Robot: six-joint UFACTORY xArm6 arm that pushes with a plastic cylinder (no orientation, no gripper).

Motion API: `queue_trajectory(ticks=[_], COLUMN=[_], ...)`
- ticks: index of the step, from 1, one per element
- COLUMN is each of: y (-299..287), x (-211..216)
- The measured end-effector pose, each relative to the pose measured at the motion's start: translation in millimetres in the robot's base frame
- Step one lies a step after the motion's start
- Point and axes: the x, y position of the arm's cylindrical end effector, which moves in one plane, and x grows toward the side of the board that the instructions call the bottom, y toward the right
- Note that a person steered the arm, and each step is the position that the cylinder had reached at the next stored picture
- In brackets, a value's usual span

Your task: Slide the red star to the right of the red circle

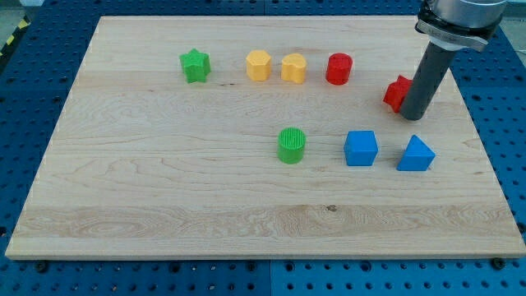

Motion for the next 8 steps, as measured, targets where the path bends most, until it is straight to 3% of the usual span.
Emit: queue_trajectory(ticks=[4, 6, 8], y=[-0.7, -13.9, -121.2], x=[-50.0, -44.5, -35.7])
